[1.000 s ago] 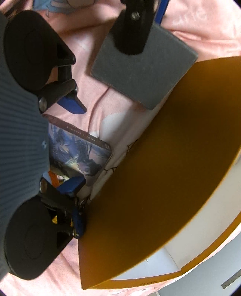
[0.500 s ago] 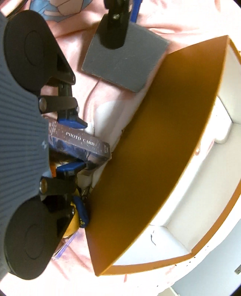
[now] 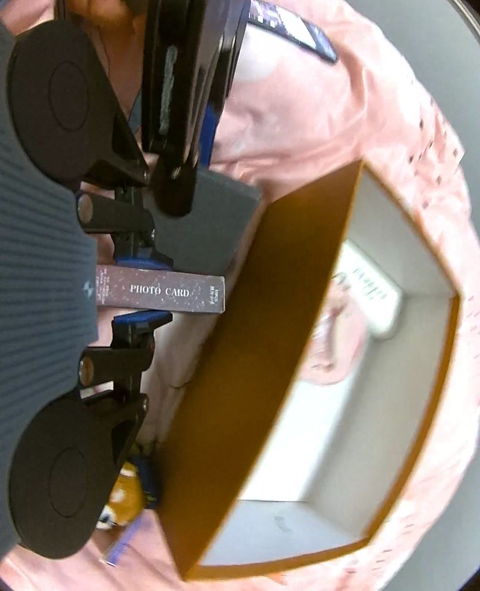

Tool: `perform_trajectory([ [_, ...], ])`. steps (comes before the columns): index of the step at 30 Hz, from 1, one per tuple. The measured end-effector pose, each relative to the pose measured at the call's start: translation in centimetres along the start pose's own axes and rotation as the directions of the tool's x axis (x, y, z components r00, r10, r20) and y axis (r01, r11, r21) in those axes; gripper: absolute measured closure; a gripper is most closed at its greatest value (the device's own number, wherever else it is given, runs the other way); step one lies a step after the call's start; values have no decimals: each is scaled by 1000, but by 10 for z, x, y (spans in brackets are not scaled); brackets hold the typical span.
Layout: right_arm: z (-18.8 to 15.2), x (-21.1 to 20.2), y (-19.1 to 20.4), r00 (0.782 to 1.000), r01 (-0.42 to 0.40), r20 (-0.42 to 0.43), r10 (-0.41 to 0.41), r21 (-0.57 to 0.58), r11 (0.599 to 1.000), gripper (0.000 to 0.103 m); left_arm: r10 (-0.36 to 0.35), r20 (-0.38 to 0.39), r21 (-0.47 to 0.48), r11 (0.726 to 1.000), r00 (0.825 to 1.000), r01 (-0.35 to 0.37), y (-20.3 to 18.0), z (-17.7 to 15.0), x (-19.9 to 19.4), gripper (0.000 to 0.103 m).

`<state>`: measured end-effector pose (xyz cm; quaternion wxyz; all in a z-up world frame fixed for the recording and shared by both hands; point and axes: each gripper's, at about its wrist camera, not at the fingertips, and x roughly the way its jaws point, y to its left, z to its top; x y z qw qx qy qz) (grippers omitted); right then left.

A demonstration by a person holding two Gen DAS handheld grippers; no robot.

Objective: Organize objects
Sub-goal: 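Grasp the PHOTO CARD pack with the right tool while the left tool lifts the grey case, then carry the grey case and photo card pack over the orange box with both tools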

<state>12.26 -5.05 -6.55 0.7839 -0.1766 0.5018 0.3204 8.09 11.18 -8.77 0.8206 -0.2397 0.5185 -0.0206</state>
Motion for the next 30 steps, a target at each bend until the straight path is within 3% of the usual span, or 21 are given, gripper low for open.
perform_trajectory([
  [6, 0, 4, -11, 1000, 10, -20, -9, 37, 999, 78, 3, -5, 3, 1000, 1000, -3, -1, -1, 1, 57],
  [14, -9, 5, -24, 999, -40, -29, 43, 105, 994, 79, 0, -3, 5, 1000, 1000, 0, -1, -1, -1, 57],
  [23, -12, -38, -26, 995, -75, 70, 69, 88, 993, 79, -33, 45, 86, 996, 998, 29, -26, 0, -31, 57],
  [30, -18, -88, -39, 983, -96, 163, 80, 96, 991, 79, -79, 134, 165, 985, 988, 56, -53, -2, -70, 60],
])
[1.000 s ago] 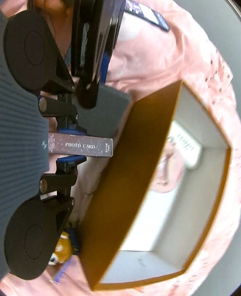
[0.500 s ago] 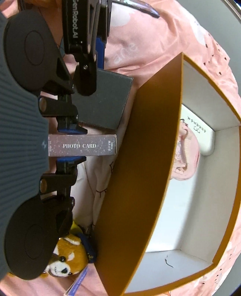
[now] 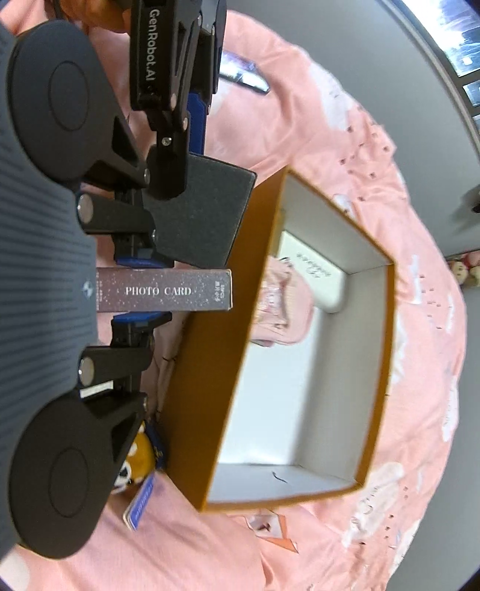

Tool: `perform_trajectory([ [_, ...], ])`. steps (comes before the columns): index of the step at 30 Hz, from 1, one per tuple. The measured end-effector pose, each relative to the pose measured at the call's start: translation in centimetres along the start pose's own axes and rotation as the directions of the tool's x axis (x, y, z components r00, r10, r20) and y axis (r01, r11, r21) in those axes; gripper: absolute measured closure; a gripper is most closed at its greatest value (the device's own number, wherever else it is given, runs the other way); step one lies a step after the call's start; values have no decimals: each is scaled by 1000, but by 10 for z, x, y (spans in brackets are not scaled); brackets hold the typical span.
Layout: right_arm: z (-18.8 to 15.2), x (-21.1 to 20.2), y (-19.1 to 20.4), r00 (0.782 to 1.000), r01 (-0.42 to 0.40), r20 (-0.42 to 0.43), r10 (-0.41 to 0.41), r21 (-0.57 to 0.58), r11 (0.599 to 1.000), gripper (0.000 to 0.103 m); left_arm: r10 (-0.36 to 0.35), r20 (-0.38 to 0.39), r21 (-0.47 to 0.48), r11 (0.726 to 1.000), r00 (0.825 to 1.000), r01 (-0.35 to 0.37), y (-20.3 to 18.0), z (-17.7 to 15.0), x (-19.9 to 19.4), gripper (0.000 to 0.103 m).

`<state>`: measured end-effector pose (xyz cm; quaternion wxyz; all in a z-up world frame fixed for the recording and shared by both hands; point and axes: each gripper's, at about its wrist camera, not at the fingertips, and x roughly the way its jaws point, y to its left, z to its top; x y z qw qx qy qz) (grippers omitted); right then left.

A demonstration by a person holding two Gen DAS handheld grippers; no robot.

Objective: Organize objects
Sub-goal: 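Carry the grey case and photo card pack over the orange box with both tools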

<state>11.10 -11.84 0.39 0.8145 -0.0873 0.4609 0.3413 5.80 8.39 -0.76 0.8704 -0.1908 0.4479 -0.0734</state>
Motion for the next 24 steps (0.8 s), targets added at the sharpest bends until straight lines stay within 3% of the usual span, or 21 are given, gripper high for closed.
perform_trajectory([
  [7, 12, -43, -9, 994, -46, 105, 43, 31, 998, 79, -36, 111, 15, 999, 993, 35, -13, 17, -24, 60],
  [12, 32, -57, -12, 982, -33, 187, 29, 17, 999, 79, -42, 168, 26, 999, 985, 38, -19, 42, -26, 60],
  [18, 62, -49, -28, 971, -18, 237, 3, 63, 998, 79, -51, 206, 22, 999, 977, 47, -18, 76, -11, 60],
  [24, 91, -17, -53, 970, -1, 242, -29, 120, 993, 79, -58, 186, -4, 998, 981, 60, -2, 112, 16, 60],
])
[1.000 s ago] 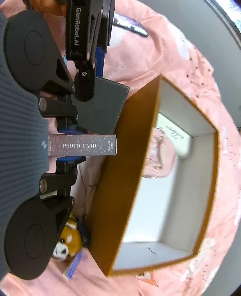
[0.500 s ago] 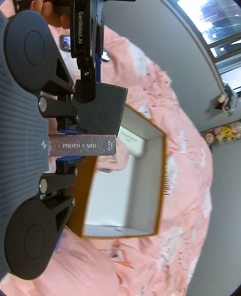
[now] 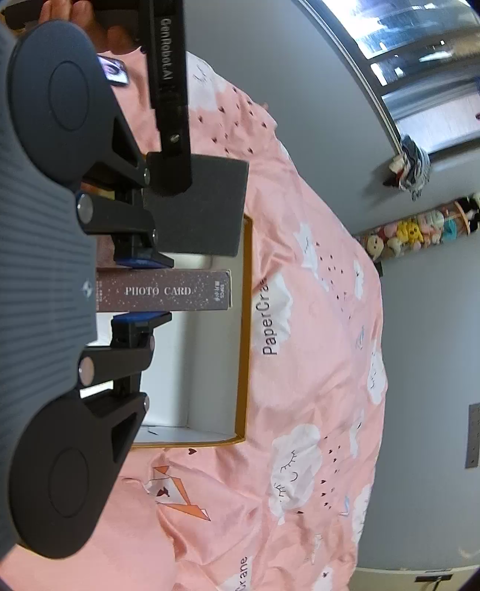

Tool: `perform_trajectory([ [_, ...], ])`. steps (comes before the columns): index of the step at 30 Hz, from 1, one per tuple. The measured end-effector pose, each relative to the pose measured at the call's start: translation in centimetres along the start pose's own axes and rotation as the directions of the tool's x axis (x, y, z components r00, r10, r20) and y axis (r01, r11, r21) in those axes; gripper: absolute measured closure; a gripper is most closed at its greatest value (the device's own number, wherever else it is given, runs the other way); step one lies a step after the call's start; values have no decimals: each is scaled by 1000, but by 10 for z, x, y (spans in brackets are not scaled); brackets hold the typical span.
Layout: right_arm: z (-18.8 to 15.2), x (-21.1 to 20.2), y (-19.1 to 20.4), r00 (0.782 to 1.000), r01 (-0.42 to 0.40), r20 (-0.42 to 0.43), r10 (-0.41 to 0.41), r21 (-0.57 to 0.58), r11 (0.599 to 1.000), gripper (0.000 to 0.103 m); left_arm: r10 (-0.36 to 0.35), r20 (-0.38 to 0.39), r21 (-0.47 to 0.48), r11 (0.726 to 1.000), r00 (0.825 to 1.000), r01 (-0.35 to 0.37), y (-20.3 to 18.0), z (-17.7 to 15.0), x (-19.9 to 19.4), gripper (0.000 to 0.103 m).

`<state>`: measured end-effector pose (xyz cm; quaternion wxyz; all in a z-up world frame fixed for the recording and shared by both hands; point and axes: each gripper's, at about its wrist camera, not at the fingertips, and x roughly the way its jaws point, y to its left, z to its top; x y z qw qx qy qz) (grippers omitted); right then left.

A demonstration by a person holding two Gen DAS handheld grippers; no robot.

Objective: Organize objects
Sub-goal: 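Carry the grey case and photo card pack over the orange box with both tools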

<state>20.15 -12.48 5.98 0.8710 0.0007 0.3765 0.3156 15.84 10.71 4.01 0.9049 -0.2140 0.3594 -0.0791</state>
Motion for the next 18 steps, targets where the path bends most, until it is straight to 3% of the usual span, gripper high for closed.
perform_trajectory([
  [6, 10, 42, -25, 999, 28, -40, -25, 68, 997, 79, -1, -88, -70, 998, 996, -5, 31, 27, 49, 60],
  [12, 10, 77, -44, 994, 50, -96, -42, 83, 995, 79, -22, -170, -153, 988, 985, -5, 48, 32, 102, 60],
  [18, 9, 99, -60, 989, 59, -141, -43, 110, 992, 79, -16, -270, -182, 983, 963, -35, 54, 27, 150, 60],
])
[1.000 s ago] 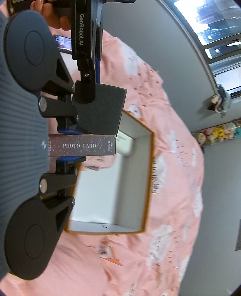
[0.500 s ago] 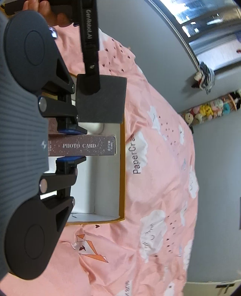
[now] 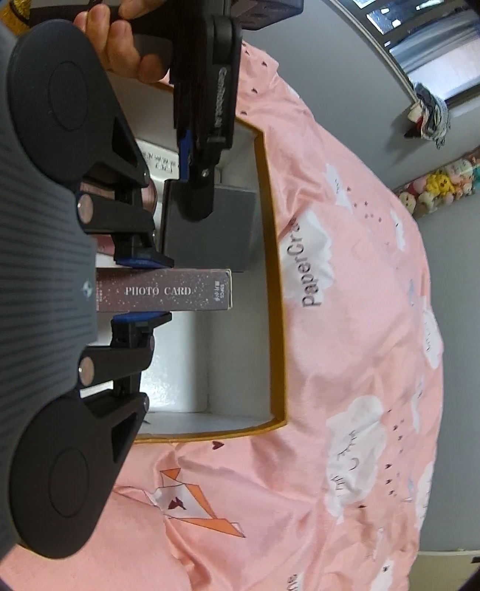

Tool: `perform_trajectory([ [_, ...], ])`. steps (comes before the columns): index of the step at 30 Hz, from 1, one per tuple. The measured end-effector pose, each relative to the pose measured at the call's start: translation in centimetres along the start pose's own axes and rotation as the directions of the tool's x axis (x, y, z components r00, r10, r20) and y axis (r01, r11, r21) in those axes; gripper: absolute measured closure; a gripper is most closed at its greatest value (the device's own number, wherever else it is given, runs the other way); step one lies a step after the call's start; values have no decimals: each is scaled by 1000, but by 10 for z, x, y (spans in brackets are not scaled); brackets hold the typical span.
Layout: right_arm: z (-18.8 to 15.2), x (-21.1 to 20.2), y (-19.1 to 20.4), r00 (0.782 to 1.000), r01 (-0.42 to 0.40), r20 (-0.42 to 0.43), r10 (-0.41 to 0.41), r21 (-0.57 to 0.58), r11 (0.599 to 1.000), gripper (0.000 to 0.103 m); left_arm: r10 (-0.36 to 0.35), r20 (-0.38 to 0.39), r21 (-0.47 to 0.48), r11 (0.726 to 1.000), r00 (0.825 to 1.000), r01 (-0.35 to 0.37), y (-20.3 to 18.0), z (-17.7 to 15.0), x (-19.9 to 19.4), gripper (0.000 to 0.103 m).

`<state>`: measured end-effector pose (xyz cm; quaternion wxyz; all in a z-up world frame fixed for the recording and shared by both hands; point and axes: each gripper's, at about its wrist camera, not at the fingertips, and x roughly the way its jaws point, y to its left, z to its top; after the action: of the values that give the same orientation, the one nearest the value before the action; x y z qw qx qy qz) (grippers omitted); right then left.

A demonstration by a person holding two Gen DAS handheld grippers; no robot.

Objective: Organize objects
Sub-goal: 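Carry the grey case and photo card pack over the orange box with both tools, then lower the grey case into the box and open the left tool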

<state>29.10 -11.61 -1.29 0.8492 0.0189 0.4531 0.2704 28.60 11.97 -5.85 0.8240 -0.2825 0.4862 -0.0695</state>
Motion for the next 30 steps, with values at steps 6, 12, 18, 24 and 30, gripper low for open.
perform_trajectory([
  [6, 1, 17, -10, 999, -10, -35, 11, 30, 1000, 79, 41, -57, 5, 999, 998, -41, 7, 3, 22, 60],
  [12, 2, 28, -11, 998, -17, -59, 19, 34, 999, 79, 100, -63, 30, 995, 993, -99, 8, 5, 19, 59],
  [18, 3, 34, -12, 996, -17, -82, 22, 60, 998, 79, 246, -19, 157, 958, 969, -241, -5, 4, 14, 58],
  [24, 6, 42, -8, 995, -29, -96, 38, 93, 995, 79, 252, 36, 206, 945, 967, -254, -11, 1, -3, 58],
  [30, 14, 60, -1, 995, -23, -96, 35, 125, 992, 79, 243, 123, 231, 936, 962, -266, -13, -9, -22, 67],
])
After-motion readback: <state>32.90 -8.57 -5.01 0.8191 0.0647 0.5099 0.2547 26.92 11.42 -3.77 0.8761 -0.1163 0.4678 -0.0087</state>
